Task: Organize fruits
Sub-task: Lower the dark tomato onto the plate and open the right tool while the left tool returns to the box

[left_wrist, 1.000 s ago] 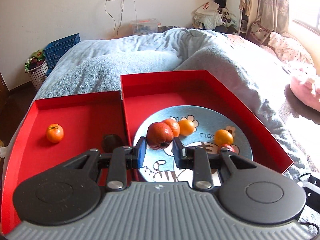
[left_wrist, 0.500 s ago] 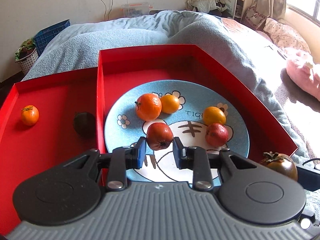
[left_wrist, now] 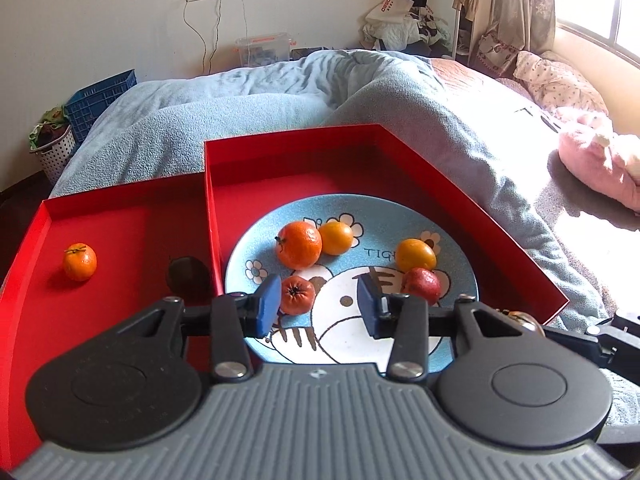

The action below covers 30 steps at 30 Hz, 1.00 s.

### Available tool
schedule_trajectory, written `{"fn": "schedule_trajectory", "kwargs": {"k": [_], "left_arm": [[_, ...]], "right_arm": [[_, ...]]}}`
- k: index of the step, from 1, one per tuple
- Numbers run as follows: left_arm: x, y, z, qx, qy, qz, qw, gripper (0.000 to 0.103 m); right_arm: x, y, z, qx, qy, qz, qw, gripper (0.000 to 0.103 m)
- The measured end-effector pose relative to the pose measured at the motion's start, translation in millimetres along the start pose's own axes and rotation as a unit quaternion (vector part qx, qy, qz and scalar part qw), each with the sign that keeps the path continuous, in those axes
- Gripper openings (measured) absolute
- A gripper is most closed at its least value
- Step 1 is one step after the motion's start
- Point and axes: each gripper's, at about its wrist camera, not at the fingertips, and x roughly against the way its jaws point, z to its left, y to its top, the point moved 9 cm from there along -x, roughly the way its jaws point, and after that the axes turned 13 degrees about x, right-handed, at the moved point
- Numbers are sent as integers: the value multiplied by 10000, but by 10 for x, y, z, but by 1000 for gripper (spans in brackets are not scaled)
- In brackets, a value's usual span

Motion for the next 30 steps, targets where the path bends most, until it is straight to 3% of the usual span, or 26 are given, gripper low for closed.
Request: {"fn": "schedule_trajectory", "kwargs": {"k": [16, 30], "left_arm": [[593, -45, 330, -55, 78, -418, 9991, 57], [697, -194, 666, 10, 245, -511, 9984, 58]], "right_arm": [[-101, 31, 62, 203, -14, 158, 9997, 43], [-643, 125, 20, 531, -209, 668, 9961, 43]]}}
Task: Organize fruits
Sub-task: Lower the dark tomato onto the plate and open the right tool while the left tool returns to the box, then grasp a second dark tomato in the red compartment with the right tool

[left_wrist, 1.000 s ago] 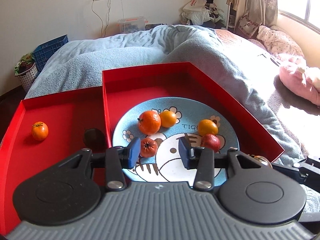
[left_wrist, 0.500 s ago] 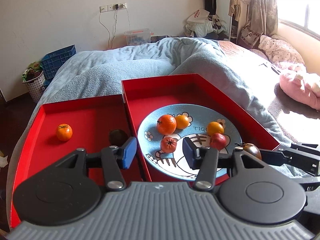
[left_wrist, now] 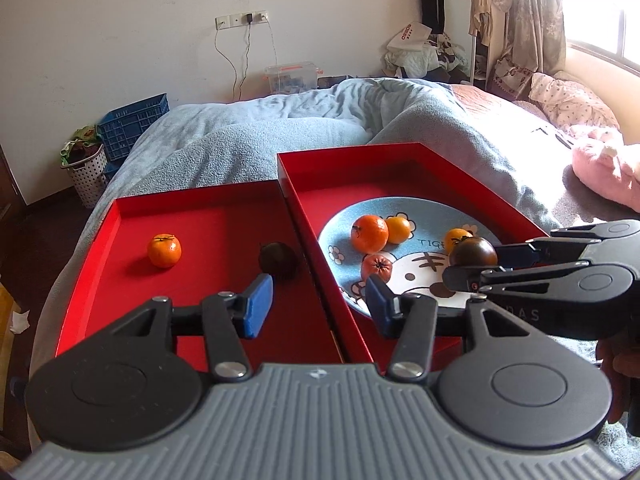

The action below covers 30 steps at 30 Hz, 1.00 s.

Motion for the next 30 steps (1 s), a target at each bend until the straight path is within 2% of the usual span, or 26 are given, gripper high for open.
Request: {"fn": "schedule_trajectory", "kwargs": {"k": [9, 14, 16, 24, 30], "left_arm": [[4, -21, 262, 208, 71, -18, 9998, 58], [0, -25, 409, 330, 153, -52, 9993, 58], [1, -15, 486, 394, 188, -70, 9990, 58], [15, 6, 812, 666, 362, -155, 9970, 58], [-49, 3, 1060, 892, 470, -129, 9948, 58]], "right_arm": [[-240, -64, -28, -13, -144, 391, 9991, 44], [-272, -77, -72, -137, -171, 447, 9988, 46], [-254, -56, -76, -77, -254, 414, 9988, 54], [-89, 159, -54, 10, -349, 84, 9994, 54], [-57, 577, 423, 736, 95, -165, 9971, 54]]}}
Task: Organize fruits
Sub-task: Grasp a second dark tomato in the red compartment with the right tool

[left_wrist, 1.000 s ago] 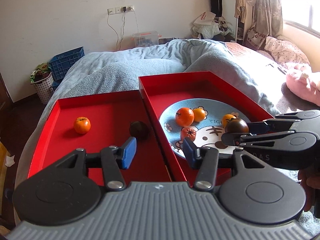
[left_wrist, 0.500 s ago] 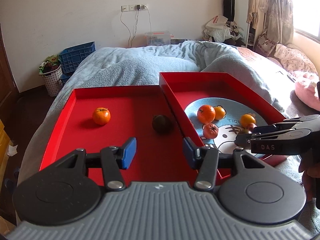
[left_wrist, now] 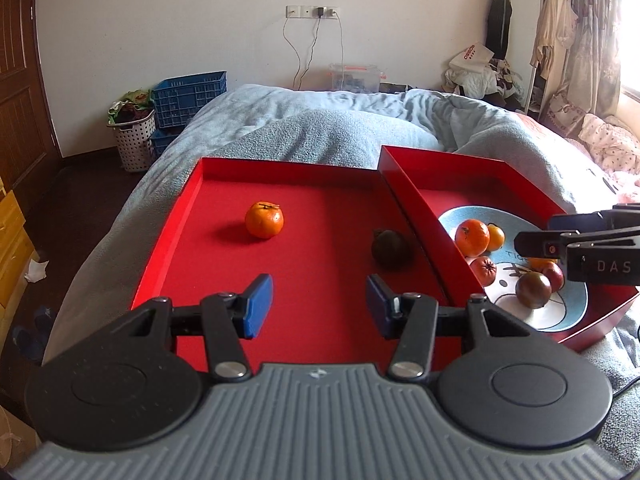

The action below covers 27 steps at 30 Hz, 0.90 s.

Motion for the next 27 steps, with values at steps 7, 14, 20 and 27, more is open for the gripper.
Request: {"fn": "schedule_trajectory", "kwargs": {"k": [7, 14, 20, 27], "left_arm": [[-94, -15, 203, 177, 17, 55, 9998, 58], [-195, -37, 305, 259, -82, 136, 9995, 58], [-336, -86, 374, 351, -130, 264, 9990, 58], [-398, -95, 411, 377, -147, 294, 9987, 58]], "right_arm": [[-411, 566, 568, 1346, 621, 164, 9888, 53], [-1052, 464, 770, 1950, 924, 992, 9714, 52], [-1260, 377, 815, 2499, 763, 1285, 9567, 52], [-1318, 278, 837, 3639, 480, 1317, 9208, 46]]}}
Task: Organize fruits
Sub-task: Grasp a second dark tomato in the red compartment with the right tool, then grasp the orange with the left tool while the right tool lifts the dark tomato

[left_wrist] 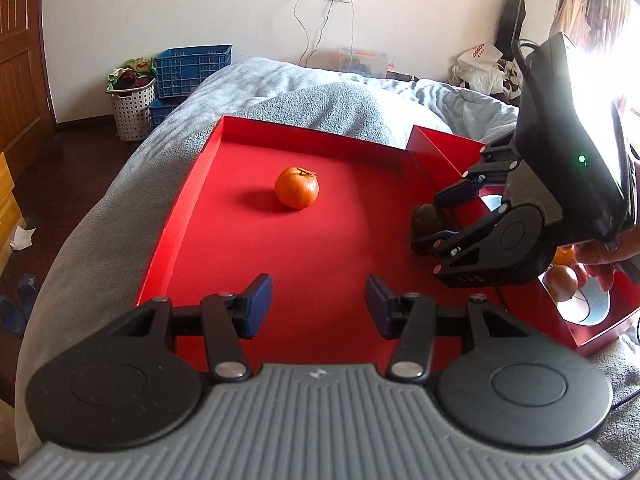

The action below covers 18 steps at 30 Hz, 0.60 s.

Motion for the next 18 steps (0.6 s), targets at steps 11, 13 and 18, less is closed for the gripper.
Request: {"fn": "schedule_trajectory", "kwargs": {"k": [11, 13, 18], "left_arm": [[7, 52, 0, -94, 108, 14, 9999, 58], [14, 118, -5, -103, 105, -11, 9999, 58], [-35, 367, -55, -256, 175, -97, 9995, 63]], "right_arm": [[374, -40, -28, -1194, 100, -699, 9903, 38], [543, -86, -15, -1689, 191, -951, 9809, 38], [968, -248, 142, -2417, 243, -1539, 9577, 38]]}}
